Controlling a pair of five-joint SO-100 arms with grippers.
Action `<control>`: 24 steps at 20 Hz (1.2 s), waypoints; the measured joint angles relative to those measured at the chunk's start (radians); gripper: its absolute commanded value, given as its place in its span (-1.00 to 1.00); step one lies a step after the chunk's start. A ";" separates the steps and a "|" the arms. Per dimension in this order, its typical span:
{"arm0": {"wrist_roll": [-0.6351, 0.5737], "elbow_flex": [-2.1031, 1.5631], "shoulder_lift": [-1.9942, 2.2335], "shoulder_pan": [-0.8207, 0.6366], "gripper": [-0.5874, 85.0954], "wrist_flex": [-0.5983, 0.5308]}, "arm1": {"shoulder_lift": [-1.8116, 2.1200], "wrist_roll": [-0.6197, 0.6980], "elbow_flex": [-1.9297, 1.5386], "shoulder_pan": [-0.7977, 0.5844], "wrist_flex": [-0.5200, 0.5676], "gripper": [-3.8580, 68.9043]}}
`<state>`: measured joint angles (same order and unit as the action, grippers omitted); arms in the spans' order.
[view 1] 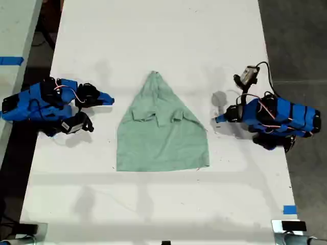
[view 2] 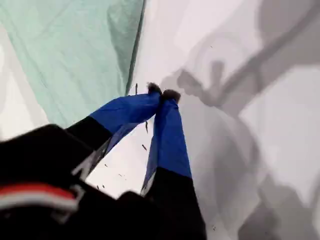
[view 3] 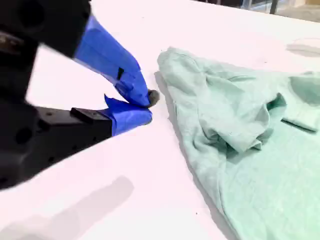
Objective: Fold t shirt
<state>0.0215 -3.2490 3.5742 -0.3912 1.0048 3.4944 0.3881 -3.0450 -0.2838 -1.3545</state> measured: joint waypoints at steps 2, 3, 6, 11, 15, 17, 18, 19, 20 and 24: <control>-0.044 0.000 0.005 -0.003 -0.99 -0.035 | 0.002 0.034 0.002 0.034 -0.031 -0.53; -0.121 0.000 0.006 -0.003 -0.99 -0.049 | 0.000 0.058 0.002 0.063 -0.046 -0.38; -0.184 0.000 0.006 -0.002 -0.99 -0.058 | 0.002 0.009 0.014 0.118 -0.064 -0.26; -0.184 0.000 0.006 -0.003 -0.98 -0.058 | -0.149 -0.138 0.091 0.209 -0.064 -0.26; -0.184 0.000 0.006 -0.006 -0.98 -0.058 | -0.695 -0.204 0.307 0.304 0.172 -0.25; -0.184 0.000 0.006 -0.006 -0.98 -0.058 | -0.965 -0.210 0.376 0.344 0.331 -0.25; -0.184 0.000 0.006 -0.006 -0.98 -0.058 | -1.062 -0.224 0.382 0.345 0.414 -0.26; -0.184 0.000 0.006 -0.006 -0.98 -0.058 | -1.127 -0.235 0.382 0.347 0.489 -0.26; -0.184 0.000 0.006 -0.006 -0.98 -0.058 | -1.172 -0.249 0.385 0.356 0.554 -0.26; -0.184 0.000 0.006 -0.006 -0.98 -0.058 | -1.284 -0.258 0.402 0.374 0.746 -0.35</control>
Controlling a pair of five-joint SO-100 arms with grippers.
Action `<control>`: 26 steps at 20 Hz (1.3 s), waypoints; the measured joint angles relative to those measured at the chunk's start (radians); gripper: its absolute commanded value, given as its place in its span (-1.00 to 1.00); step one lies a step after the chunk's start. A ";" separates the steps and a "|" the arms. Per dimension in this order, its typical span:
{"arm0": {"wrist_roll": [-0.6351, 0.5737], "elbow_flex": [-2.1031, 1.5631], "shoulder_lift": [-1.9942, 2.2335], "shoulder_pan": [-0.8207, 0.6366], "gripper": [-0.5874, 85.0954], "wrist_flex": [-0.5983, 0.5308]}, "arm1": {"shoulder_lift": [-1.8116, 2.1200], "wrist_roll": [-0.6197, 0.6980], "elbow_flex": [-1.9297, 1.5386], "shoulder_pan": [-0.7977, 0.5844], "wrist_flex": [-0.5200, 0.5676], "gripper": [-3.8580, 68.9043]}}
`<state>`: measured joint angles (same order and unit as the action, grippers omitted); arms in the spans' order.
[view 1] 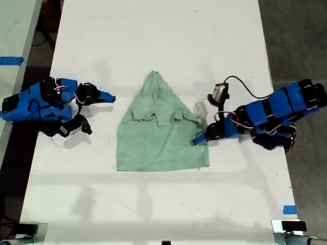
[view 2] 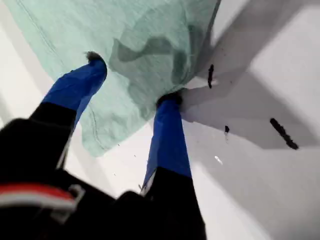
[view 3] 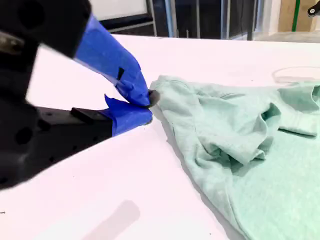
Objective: Fold t shirt
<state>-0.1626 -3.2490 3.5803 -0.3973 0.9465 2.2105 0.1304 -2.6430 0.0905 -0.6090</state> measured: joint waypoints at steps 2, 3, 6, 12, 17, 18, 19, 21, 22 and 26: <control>0.000 0.000 0.000 0.000 -0.98 0.000 | -0.023 0.000 0.011 0.000 0.038 -0.89; 0.000 0.000 0.000 0.000 -0.98 0.000 | -0.023 0.002 0.012 0.000 0.037 -0.89; 0.000 0.000 0.000 0.000 -0.98 0.000 | -0.025 0.008 0.046 0.000 -0.032 -0.89; 0.000 0.000 0.000 0.000 -0.98 0.000 | -0.026 0.118 0.285 -0.032 -0.299 -0.89; 0.000 0.000 0.000 0.000 -0.98 0.000 | -0.193 0.249 0.699 -0.049 -0.488 -0.89; 0.000 0.000 0.000 0.000 -0.98 0.000 | -0.273 0.272 0.802 -0.049 -0.508 -0.89; 0.000 0.000 0.000 0.000 -0.98 0.000 | -0.365 0.291 0.914 -0.040 -0.525 -0.89; 0.000 0.000 0.000 0.000 -0.98 0.000 | -0.597 0.331 1.160 -0.017 -0.555 -0.89; 0.000 0.000 0.000 0.000 -0.98 0.000 | -0.718 0.348 1.292 -0.011 -0.572 -0.89; -0.002 0.000 0.000 0.000 -0.98 0.000 | -1.120 0.379 1.697 -0.008 -0.614 -0.58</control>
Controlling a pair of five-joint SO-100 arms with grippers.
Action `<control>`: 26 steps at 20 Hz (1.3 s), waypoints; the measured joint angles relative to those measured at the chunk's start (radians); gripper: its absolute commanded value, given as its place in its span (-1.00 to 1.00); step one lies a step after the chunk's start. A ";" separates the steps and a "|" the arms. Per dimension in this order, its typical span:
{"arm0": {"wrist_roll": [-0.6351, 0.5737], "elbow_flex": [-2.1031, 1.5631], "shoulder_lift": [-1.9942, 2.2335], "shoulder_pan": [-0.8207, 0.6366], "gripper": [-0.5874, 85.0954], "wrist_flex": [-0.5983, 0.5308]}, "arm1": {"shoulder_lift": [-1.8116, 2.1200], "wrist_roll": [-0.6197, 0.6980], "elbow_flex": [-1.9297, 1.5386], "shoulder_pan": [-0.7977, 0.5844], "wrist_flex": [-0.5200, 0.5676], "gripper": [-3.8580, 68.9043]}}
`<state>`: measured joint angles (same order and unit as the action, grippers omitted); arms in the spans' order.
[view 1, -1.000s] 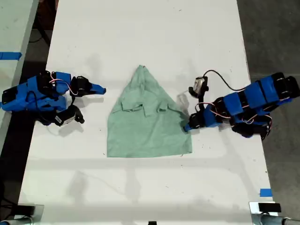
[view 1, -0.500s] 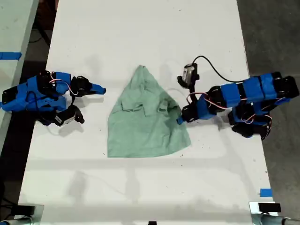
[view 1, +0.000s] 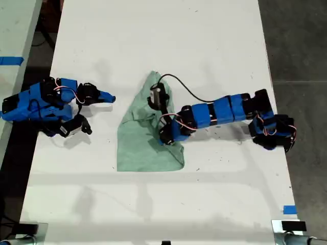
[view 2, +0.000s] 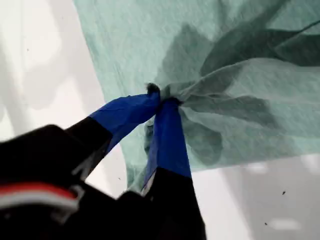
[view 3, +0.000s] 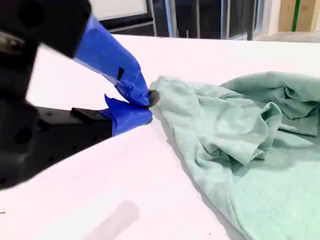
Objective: Fold t shirt
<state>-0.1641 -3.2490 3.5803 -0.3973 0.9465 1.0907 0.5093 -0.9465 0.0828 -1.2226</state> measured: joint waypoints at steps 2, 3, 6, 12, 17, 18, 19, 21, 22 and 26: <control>-0.002 0.000 0.000 0.000 -0.98 0.000 | -0.048 0.009 0.023 0.000 0.000 -0.08; -0.006 0.000 0.000 0.000 -0.98 0.000 | -0.048 0.012 0.023 0.000 0.000 0.02; -0.008 0.000 0.000 0.000 -0.98 0.000 | -0.041 0.025 0.032 0.000 -0.012 0.01; -0.008 0.000 0.000 0.000 -0.98 0.000 | 0.230 0.028 -0.008 0.002 -0.169 -0.17; -0.008 0.000 0.000 0.000 -0.98 0.000 | 0.699 -0.051 -0.546 -0.032 -0.135 -0.47; -0.008 0.000 0.000 0.000 -0.98 0.000 | 0.847 -0.072 -0.713 -0.052 -0.094 -0.52; -0.008 0.000 0.000 0.000 -0.98 0.000 | 1.008 -0.092 -0.884 -0.072 -0.057 -0.55; -0.008 0.000 0.000 0.000 -0.98 0.000 | 1.324 -0.109 -1.220 -0.110 -0.015 -0.61; -0.008 0.000 0.000 0.000 -0.98 0.000 | 1.468 -0.109 -1.378 -0.130 -0.005 -0.68; -0.008 0.000 0.000 0.000 -0.98 0.000 | 2.065 -0.015 -1.905 -0.250 -0.052 -0.85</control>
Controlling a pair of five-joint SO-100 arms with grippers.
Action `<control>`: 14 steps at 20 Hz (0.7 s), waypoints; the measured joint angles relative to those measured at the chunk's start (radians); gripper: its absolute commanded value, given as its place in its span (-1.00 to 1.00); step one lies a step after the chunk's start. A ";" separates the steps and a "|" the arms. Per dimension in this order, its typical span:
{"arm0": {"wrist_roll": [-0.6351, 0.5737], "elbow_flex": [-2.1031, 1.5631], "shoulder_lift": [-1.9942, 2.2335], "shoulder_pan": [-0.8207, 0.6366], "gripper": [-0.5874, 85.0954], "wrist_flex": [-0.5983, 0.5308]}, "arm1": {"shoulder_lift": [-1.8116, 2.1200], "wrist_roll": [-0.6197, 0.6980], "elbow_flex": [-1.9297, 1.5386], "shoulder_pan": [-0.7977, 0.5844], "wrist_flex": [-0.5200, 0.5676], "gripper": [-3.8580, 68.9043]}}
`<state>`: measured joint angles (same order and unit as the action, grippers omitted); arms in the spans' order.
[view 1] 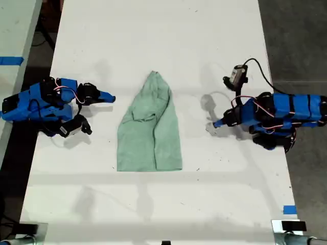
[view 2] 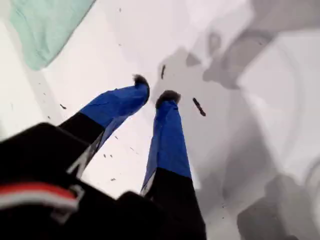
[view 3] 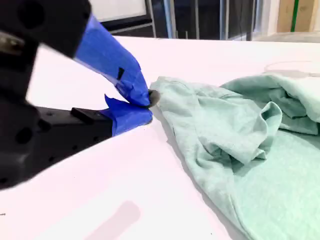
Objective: Fold t shirt
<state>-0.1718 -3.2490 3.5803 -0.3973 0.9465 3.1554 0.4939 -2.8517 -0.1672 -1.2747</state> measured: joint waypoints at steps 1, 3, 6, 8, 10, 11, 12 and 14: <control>0.000 0.000 0.000 0.000 -0.98 0.000 | 0.155 0.034 -0.104 -0.051 -0.044 -0.85; 0.000 0.000 0.000 0.000 -0.98 0.000 | 0.293 0.072 -0.179 -0.083 -0.055 -0.85; 0.000 0.000 0.000 -0.002 -0.97 0.000 | 0.334 0.078 -0.184 -0.109 -0.060 -0.86; 0.000 0.000 0.000 -0.003 -0.97 0.000 | 0.337 0.054 -0.186 -0.107 -0.080 -0.86; 0.003 0.000 0.000 -0.003 -0.97 0.000 | 0.339 0.031 -0.186 -0.106 -0.091 -0.86; 0.003 0.000 0.000 -0.003 -0.97 0.000 | 0.339 0.025 -0.186 -0.106 -0.091 -0.86; 0.003 0.000 0.000 -0.003 -0.97 0.000 | 0.339 0.021 -0.186 -0.106 -0.091 -0.86; 0.003 0.000 0.000 -0.003 -0.97 0.000 | 0.339 0.018 -0.186 -0.104 -0.091 -0.86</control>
<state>-0.1687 -3.2490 3.5803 -0.4004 0.9465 3.4944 0.5123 -3.0373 -0.2715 -1.3652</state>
